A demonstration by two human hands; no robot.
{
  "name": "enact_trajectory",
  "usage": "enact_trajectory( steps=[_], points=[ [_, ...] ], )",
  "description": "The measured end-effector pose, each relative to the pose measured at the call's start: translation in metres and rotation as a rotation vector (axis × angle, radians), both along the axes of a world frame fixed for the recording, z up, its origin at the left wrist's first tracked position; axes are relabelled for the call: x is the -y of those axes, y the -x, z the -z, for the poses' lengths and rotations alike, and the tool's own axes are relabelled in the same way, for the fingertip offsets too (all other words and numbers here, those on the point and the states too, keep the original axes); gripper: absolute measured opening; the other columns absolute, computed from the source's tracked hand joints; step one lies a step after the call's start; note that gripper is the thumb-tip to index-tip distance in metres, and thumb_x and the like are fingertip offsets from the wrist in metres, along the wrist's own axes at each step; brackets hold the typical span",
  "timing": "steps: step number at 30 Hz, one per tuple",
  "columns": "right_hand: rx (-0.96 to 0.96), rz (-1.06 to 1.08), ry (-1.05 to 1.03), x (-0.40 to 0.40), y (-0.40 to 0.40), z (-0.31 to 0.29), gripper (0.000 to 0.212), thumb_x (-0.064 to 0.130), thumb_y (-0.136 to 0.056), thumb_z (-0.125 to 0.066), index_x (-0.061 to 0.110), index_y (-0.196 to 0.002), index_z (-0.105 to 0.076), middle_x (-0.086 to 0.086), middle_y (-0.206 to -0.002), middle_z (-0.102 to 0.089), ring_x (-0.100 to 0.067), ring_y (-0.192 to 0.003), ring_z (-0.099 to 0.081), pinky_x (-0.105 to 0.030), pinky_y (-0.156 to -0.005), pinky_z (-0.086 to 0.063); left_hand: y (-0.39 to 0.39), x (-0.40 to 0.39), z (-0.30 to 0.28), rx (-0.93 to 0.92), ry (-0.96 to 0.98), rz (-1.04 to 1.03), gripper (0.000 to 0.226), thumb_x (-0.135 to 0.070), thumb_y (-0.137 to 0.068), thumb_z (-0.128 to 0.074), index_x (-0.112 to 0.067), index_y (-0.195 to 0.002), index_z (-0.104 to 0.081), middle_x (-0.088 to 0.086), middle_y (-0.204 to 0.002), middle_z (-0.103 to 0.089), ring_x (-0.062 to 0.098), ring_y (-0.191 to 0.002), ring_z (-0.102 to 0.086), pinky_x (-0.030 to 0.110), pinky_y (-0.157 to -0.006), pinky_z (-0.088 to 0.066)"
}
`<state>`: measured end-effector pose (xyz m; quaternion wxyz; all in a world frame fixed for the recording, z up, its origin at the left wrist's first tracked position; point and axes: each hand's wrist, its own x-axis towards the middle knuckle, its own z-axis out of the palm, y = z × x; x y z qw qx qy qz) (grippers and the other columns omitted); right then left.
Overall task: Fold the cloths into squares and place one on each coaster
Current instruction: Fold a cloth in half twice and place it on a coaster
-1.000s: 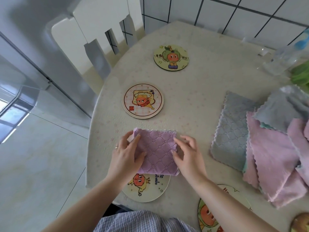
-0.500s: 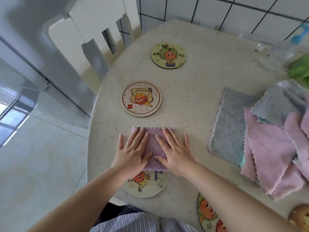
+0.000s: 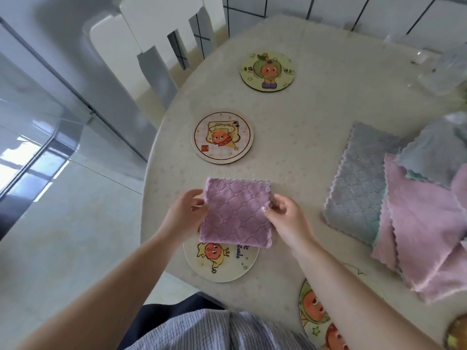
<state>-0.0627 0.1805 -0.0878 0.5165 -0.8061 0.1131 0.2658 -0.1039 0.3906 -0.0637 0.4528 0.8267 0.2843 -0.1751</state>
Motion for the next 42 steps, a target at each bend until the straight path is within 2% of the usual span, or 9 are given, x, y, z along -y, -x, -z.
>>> enact_trajectory(
  steps=[3, 7, 13, 17, 20, 25, 31, 35, 42],
  points=[
    [-0.126, 0.123, -0.086, -0.005, -0.002, -0.002, 0.005, 0.015, -0.08, -0.065, 0.013, -0.084, -0.064, 0.0, -0.076, -0.061, -0.017, -0.073, -0.055, -0.031, -0.068, -0.043, -0.008, -0.005, -0.002, -0.008, 0.104, -0.052, 0.048, -0.021, -0.087, -0.061, -0.018, -0.132, -0.044, -0.003, -0.106, -0.063, 0.01, -0.088, -0.062, 0.016, -0.066, -0.048],
    [-0.255, 0.274, -0.128, -0.017, 0.001, -0.009, 0.017, 0.014, -0.081, -0.066, 0.016, -0.067, -0.056, 0.004, -0.049, -0.04, -0.013, -0.048, -0.036, -0.029, -0.055, -0.032, -0.019, -0.018, -0.002, -0.044, 0.3, -0.053, 0.031, -0.014, -0.086, -0.062, -0.016, -0.117, -0.058, 0.002, -0.096, -0.066, 0.015, -0.082, -0.066, 0.022, -0.068, -0.054],
    [-0.067, 0.325, -0.067, -0.064, 0.016, -0.027, 0.073, 0.063, -0.059, -0.07, -0.001, -0.092, -0.057, -0.027, -0.079, -0.056, -0.03, -0.067, -0.056, -0.052, -0.073, -0.047, -0.049, -0.066, -0.009, -0.096, 0.691, -0.05, 0.018, -0.008, -0.09, -0.055, -0.01, -0.107, -0.062, 0.009, -0.101, -0.067, 0.021, -0.094, -0.065, 0.036, -0.084, -0.054],
    [-0.12, 0.47, -0.225, -0.108, 0.02, -0.044, 0.042, 0.051, -0.078, -0.062, 0.016, -0.1, -0.06, -0.026, -0.109, -0.061, -0.046, -0.098, -0.06, -0.065, -0.087, -0.044, -0.074, -0.102, -0.018, -0.131, 0.722, 0.057, 0.021, -0.012, -0.091, -0.053, -0.011, -0.112, -0.059, 0.006, -0.099, -0.067, 0.015, -0.083, -0.064, 0.03, -0.069, -0.053],
    [-0.121, 0.565, -0.339, -0.13, 0.019, -0.051, 0.024, 0.029, -0.09, -0.057, 0.016, -0.11, -0.059, -0.013, -0.107, -0.068, -0.03, -0.099, -0.065, -0.052, -0.092, -0.049, -0.086, -0.123, -0.023, -0.146, 0.697, 0.107, 0.023, -0.012, -0.092, -0.053, -0.011, -0.114, -0.059, 0.006, -0.095, -0.067, 0.01, -0.071, -0.063, 0.025, -0.057, -0.05],
    [-0.144, 0.623, -0.531, -0.142, 0.012, -0.054, 0.038, 0.015, -0.085, -0.064, 0.013, -0.122, -0.052, -0.008, -0.112, -0.067, -0.023, -0.098, -0.067, -0.043, -0.088, -0.053, -0.097, -0.143, -0.026, -0.114, 0.705, 0.119, 0.021, -0.012, -0.09, -0.057, -0.01, -0.111, -0.057, 0.008, -0.098, -0.067, 0.012, -0.072, -0.066, 0.025, -0.057, -0.05],
    [-0.046, 0.829, -0.532, -0.148, -0.01, -0.051, 0.031, 0.019, -0.083, -0.068, 0.014, -0.11, -0.054, -0.01, -0.1, -0.07, -0.026, -0.083, -0.07, -0.037, -0.067, -0.055, -0.114, -0.142, -0.023, 0.015, 0.587, 0.176, 0.023, -0.005, -0.09, -0.056, -0.014, -0.07, -0.047, 0.001, -0.072, -0.051, 0.014, -0.069, -0.053, 0.027, -0.059, -0.048],
    [0.018, 0.8, -0.592, -0.144, -0.031, -0.047, 0.011, 0.011, -0.087, -0.061, 0.015, -0.086, -0.051, -0.005, -0.086, -0.061, -0.02, -0.073, -0.058, -0.033, -0.058, -0.044, -0.145, -0.134, -0.024, 0.022, 0.607, 0.2, 0.018, -0.005, -0.092, -0.051, -0.015, -0.083, -0.062, -0.001, -0.079, -0.061, 0.008, -0.07, -0.056, 0.021, -0.056, -0.048],
    [0.191, 0.743, -0.213, -0.128, -0.13, -0.03, 0.028, -0.005, -0.086, -0.054, 0.018, -0.07, -0.056, 0.004, -0.064, -0.048, -0.011, -0.061, -0.04, -0.016, -0.046, -0.03, -0.259, -0.114, -0.008, 0.009, 0.634, 0.291, 0.02, -0.007, -0.092, -0.051, -0.02, -0.098, -0.066, 0.001, -0.091, -0.065, 0.01, -0.076, -0.06, 0.019, -0.057, -0.049]
  ],
)
